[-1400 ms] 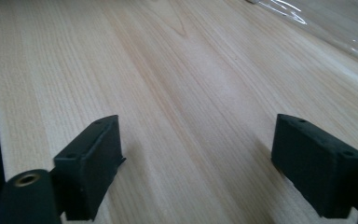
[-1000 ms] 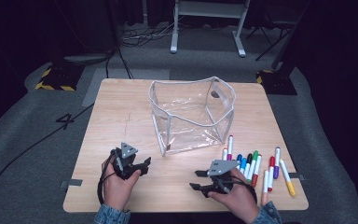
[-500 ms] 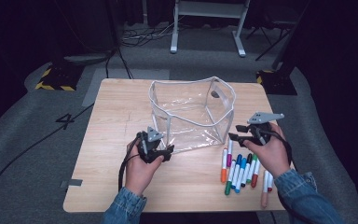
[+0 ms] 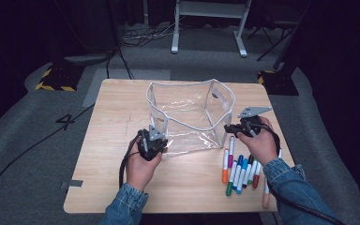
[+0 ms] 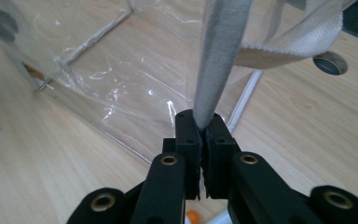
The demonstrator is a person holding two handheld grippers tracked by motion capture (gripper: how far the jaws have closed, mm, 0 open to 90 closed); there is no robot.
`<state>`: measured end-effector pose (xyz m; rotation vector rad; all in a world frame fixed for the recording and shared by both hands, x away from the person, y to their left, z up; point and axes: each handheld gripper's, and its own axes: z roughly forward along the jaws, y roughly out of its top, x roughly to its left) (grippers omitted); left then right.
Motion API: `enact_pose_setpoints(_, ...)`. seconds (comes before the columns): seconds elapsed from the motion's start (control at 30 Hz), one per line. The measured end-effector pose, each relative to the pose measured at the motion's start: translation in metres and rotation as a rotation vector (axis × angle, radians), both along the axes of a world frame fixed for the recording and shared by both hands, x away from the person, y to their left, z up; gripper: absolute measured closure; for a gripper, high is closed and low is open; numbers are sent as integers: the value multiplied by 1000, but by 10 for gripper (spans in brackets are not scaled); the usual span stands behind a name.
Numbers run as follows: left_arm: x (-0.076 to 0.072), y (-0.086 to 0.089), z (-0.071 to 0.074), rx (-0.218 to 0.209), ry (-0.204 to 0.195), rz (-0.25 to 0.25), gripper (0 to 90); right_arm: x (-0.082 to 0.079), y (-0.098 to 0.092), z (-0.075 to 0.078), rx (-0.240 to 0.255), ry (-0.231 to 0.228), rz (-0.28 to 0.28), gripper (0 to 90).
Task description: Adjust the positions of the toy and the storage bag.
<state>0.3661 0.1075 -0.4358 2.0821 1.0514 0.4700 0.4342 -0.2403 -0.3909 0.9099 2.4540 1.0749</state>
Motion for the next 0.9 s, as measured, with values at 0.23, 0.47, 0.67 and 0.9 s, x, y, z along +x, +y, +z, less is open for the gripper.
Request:
enact_pose_setpoints(0.23, -35, 25, 3, -9, 58, -10, 858, -37, 11, -1, 25, 34, 114, 875)
enact_pose_setpoints(0.47, -78, 31, 4, -7, 67, -56, 853, -77, 9, -3, 52, 59, 181, 875)
enact_pose_setpoints(0.67, -113, 32, 7, -14, 69, -96, 839, -115, 3, -3, 67, 89, 229, 875)
enact_pose_setpoints(0.9, -138, 34, 8, -68, 130, -129, 798, -150, -8, -4, 87, 115, 269, 869)
